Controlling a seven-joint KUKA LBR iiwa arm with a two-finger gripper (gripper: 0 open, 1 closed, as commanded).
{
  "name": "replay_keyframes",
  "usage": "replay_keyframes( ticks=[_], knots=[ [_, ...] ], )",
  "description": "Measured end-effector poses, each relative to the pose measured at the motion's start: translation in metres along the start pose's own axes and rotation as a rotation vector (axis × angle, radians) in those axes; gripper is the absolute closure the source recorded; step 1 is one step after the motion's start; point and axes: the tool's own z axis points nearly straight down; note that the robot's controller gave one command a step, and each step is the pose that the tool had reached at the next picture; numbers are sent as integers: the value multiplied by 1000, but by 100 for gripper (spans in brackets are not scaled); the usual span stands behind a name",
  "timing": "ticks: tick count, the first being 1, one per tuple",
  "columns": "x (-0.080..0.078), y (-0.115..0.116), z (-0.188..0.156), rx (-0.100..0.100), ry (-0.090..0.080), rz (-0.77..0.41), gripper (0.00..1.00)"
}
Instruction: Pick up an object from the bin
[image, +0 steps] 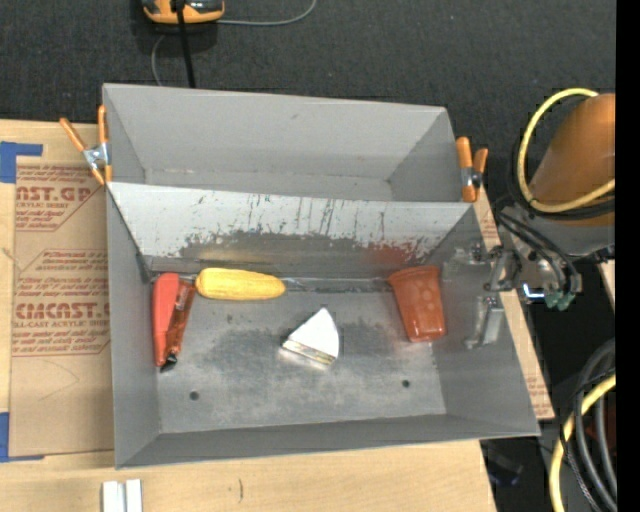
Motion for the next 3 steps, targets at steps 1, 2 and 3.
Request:
replay_keyframes(
  ticks=[1,2,3],
  knots=[
    [-2,1,-5,2,-8,-2,0],
    [-13,15,12,3,-12,75,0],
    [-26,58,58,0,-10,98,0]
  ],
)
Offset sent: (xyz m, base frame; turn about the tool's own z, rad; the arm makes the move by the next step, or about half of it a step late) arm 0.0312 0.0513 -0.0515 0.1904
